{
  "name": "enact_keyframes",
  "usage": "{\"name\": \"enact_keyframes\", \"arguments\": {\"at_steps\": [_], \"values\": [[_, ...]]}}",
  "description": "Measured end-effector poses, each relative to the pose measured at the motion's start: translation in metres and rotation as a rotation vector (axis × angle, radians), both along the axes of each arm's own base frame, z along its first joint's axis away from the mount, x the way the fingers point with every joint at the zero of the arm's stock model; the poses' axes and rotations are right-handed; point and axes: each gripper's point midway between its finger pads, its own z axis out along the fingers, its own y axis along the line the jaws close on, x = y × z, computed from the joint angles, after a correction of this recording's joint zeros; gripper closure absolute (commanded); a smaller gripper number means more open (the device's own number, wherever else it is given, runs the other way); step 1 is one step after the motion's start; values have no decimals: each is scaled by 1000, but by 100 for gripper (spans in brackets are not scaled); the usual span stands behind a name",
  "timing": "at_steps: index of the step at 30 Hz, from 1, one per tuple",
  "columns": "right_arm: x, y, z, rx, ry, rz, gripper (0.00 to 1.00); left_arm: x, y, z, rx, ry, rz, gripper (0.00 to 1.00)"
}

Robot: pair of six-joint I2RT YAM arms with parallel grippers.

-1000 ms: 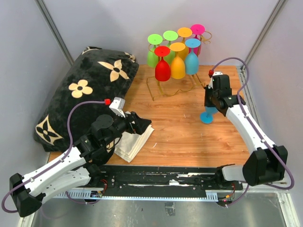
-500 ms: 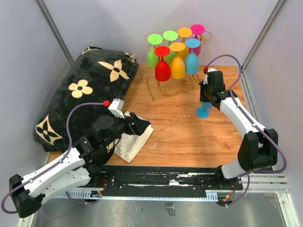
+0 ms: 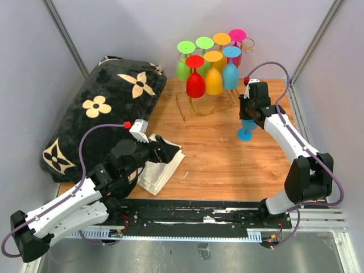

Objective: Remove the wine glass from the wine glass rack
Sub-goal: Place the wine glass at the center of the board, then pick up the wine glass from the wine rack.

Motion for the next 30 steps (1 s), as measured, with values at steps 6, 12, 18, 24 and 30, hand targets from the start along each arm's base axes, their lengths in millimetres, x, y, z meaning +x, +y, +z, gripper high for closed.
{"name": "enact_keyframes", "arguments": {"at_steps": [6,12,18,24,30], "values": [[3,2,14,2,-16,12,72,-2,0,-3,-2,17,-3,0],[-1,4,25,18,-26,28,71,-3,0,-7,-5,43,0,0],[-14,3,52,46,-76,32,66,-6,2,-16,20,73,2,0],[-35,9,105,125,-204,56,60,-3,0,-12,58,125,13,0],[-71,22,137,247,-278,111,56,1,3,11,39,110,44,0]]}}
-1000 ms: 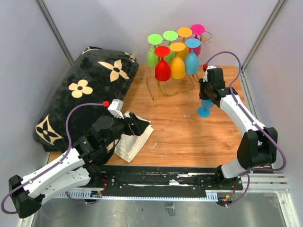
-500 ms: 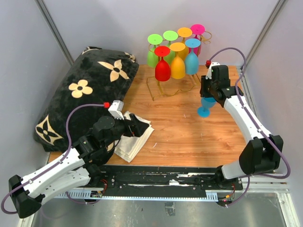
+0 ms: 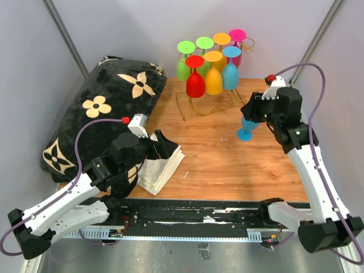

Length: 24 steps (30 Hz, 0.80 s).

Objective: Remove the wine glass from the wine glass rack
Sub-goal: Pick up the wine glass from the wine rack.

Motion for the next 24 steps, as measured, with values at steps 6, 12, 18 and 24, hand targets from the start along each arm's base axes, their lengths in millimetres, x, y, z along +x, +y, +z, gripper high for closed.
{"name": "enact_keyframes", "arguments": {"at_steps": [6,12,18,24], "values": [[-49,9,-13,79,23,71,51,-8,13,9,-39,-7,29,0],[-89,23,-20,135,75,176,50,-22,19,16,-114,-17,10,0],[-115,36,-32,212,155,244,47,-26,16,17,-138,-14,-15,0],[-126,41,-37,266,230,251,47,-22,14,9,-98,-6,-13,0]]}}
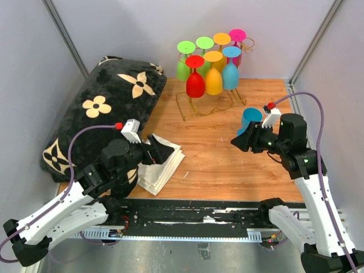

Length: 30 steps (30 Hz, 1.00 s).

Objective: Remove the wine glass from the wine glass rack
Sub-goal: Pick up the wine glass from the wine rack.

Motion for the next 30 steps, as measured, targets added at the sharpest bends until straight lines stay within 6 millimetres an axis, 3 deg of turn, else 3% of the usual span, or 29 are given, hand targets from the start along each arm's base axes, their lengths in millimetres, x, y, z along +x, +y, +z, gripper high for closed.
{"name": "enact_keyframes", "arguments": {"at_steps": [8,16,20,26,30], "values": [[10,8,11,141,19,-73,50,3,-3,-17,54,-6,-18,0],[75,19,32,247,64,-211,44,0,-1,-16,87,-46,-47,0],[111,23,56,246,25,-262,45,1,0,-18,109,-55,-52,0],[139,9,95,212,-97,-346,40,3,4,-17,158,-59,-47,0],[156,-1,103,177,-139,-384,40,9,4,-20,186,-51,-34,0]]}}
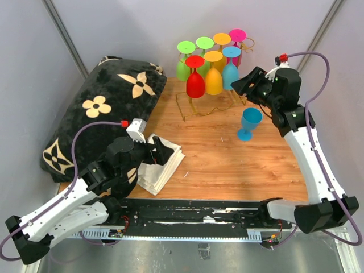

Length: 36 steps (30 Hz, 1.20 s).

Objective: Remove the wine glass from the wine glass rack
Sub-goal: Pick up the wine glass from the wine rack.

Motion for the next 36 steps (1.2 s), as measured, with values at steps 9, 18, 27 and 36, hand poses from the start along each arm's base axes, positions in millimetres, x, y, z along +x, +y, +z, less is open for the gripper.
{"name": "enact_keyframes", "arguments": {"at_steps": [9,18,27,36], "values": [[52,-13,-46,-4,99,-23,39,15,13,-6,23,12,88,0],[76,-40,-43,64,85,-33,40,12,25,6,-44,1,149,0],[113,-31,-24,177,37,2,42,2,35,12,-184,12,198,0],[160,-24,-20,278,44,2,41,-1,36,7,-216,24,205,0]]}}
